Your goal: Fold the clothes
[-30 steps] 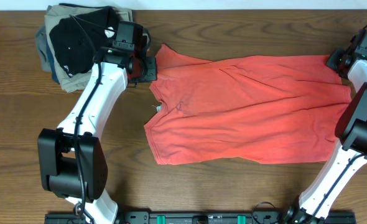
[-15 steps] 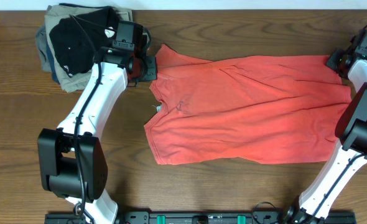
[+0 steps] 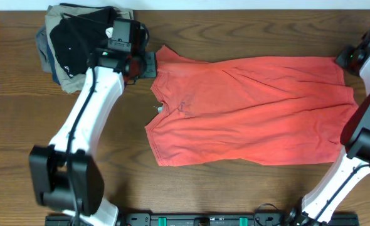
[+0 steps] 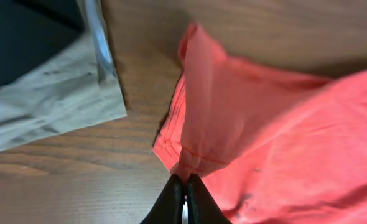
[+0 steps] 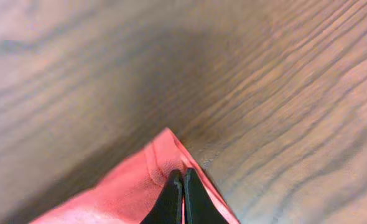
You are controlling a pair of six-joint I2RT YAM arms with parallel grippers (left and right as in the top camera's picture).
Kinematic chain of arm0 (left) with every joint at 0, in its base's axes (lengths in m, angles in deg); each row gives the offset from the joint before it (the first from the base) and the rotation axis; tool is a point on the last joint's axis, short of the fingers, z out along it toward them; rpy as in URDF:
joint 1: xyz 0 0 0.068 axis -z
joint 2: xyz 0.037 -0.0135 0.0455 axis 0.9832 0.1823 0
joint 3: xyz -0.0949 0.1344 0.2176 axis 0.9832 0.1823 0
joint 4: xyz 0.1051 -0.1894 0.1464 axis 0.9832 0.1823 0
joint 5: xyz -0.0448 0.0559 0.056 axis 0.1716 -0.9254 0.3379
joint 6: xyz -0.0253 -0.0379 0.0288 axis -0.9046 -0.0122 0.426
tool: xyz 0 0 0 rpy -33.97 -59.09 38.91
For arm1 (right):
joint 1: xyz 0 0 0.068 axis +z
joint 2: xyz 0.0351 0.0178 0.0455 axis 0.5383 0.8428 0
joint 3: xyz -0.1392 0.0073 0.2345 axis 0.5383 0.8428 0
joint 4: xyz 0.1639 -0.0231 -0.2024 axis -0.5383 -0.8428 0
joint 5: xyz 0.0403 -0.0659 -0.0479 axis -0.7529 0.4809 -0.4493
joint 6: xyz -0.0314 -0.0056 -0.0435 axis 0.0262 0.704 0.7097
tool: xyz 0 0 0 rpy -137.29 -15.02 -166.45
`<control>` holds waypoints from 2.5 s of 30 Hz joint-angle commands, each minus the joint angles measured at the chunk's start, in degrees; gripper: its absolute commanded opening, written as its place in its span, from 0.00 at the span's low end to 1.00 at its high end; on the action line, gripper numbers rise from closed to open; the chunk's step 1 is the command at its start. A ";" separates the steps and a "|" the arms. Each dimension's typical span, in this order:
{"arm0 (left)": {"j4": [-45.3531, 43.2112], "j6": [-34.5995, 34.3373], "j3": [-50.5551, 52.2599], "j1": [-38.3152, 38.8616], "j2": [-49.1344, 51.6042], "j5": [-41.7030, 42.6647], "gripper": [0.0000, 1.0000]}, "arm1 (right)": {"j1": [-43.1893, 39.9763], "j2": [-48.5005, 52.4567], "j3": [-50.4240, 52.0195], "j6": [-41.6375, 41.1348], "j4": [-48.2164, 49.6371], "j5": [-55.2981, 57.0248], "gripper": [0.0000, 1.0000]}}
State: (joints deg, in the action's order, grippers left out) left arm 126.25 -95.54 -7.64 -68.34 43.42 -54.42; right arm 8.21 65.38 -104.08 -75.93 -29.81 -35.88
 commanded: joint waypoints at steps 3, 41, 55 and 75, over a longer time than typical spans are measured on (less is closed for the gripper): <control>2.29 0.31 -0.20 0.07 -6.16 -0.07 0.06 | -0.92 -5.84 -1.55 -1.55 -1.99 0.63 0.01; 22.36 -8.28 6.95 0.07 -7.96 4.57 0.06 | -4.98 -16.57 -1.55 -8.41 -23.80 10.51 0.01; 22.67 -7.50 12.76 0.50 -7.96 5.66 0.06 | -5.03 -14.84 -1.51 -8.15 -25.16 10.51 0.01; 10.47 -6.97 12.24 1.62 -7.89 5.31 0.06 | -3.21 -14.64 -1.44 -2.34 -26.12 -3.06 0.25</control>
State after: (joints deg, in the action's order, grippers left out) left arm 138.97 -103.12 4.78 -67.59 35.88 -50.97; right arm 3.97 50.21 -104.61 -80.19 -55.43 -35.14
